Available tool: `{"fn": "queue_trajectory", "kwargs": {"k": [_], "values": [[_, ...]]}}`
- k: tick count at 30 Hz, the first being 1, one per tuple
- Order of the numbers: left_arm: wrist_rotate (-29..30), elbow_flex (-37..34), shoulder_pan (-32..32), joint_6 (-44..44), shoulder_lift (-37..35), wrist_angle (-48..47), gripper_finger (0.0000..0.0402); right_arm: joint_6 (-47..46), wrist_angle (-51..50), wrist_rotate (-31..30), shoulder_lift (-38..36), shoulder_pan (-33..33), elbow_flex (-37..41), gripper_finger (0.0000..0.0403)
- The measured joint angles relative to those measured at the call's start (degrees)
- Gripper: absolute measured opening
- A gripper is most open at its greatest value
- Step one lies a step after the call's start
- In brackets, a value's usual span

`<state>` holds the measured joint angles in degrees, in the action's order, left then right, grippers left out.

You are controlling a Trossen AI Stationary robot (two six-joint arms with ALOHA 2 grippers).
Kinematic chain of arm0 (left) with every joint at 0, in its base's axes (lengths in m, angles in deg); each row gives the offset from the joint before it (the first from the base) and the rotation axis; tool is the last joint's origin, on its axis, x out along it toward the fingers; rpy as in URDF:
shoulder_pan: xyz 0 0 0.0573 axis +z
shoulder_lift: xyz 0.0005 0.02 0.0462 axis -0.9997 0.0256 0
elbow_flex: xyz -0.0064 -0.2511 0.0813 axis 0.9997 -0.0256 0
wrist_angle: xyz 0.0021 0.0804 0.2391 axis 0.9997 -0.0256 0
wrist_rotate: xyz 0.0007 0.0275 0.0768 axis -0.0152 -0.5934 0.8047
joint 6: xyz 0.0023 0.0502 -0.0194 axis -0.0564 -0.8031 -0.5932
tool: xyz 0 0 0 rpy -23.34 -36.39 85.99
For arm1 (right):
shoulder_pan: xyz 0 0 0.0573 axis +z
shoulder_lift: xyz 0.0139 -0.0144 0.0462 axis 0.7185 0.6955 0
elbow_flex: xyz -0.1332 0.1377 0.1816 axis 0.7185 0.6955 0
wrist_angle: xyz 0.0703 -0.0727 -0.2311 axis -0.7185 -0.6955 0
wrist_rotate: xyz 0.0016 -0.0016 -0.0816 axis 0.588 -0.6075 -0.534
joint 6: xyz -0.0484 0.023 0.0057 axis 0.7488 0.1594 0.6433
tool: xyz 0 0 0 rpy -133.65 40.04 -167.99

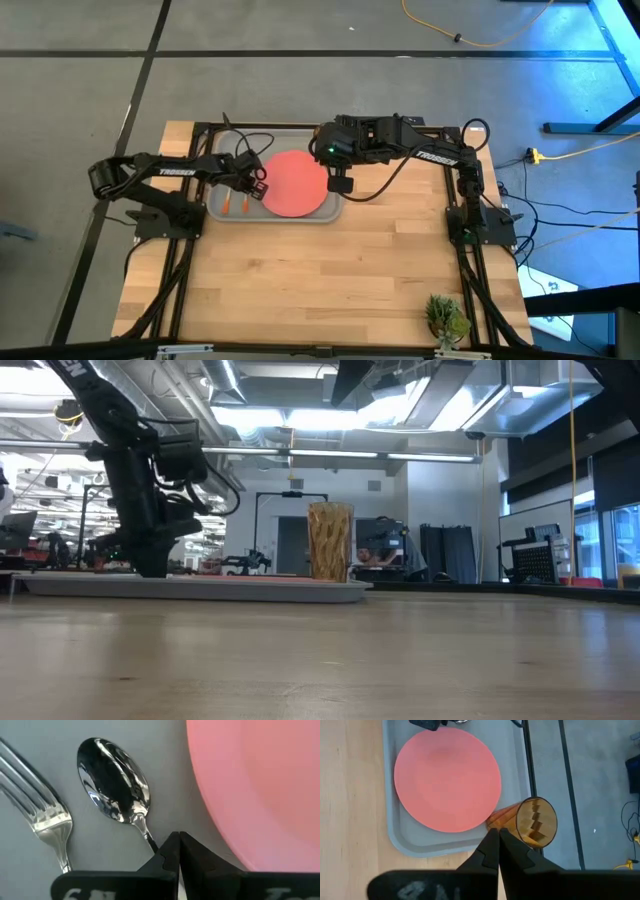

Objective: Pick and place plate/cup/fork/spoon on tray
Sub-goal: Adjust the orange fork, then adjust the pink plate

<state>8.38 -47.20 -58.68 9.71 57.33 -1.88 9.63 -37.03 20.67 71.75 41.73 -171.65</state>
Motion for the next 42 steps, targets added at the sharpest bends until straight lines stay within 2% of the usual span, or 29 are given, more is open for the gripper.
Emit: {"fn": "queue_trajectory", "kwargs": {"k": [34, 42], "values": [[3.87, -0.19, 2.12, 4.34, -2.11, -3.20, 0.0000, -1.35, 0.00, 0.55, 0.00, 0.00, 0.00, 0.0005], [3.22, -0.24, 2.19, 2.54, -2.11, 4.11, 0.0000, -1.36, 0.00, 0.55, 0.00, 0.00, 0.00, 0.0005]]}}
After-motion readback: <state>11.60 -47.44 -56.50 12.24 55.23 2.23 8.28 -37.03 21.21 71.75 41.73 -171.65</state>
